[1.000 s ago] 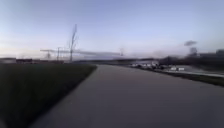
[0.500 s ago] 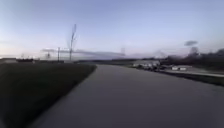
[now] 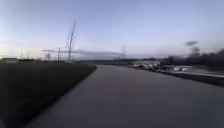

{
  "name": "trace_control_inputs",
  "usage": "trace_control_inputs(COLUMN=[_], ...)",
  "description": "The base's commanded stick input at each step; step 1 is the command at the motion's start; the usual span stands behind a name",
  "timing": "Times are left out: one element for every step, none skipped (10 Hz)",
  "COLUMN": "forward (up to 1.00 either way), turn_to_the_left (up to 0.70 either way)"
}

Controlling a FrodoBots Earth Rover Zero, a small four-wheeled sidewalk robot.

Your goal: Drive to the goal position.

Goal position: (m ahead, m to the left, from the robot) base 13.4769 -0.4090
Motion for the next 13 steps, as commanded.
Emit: trace_control_inputs(forward=[1.00,1.00,1.00,1.00,1.00,1.00,0.99,0.99,1.00,1.00,1.00,1.00,1.00], turn_to_the_left=[0.01,0.01,0.01,0.01,0.01,0.01,0.01,0.01,0.01,0.01,0.01,0.01,0.01])
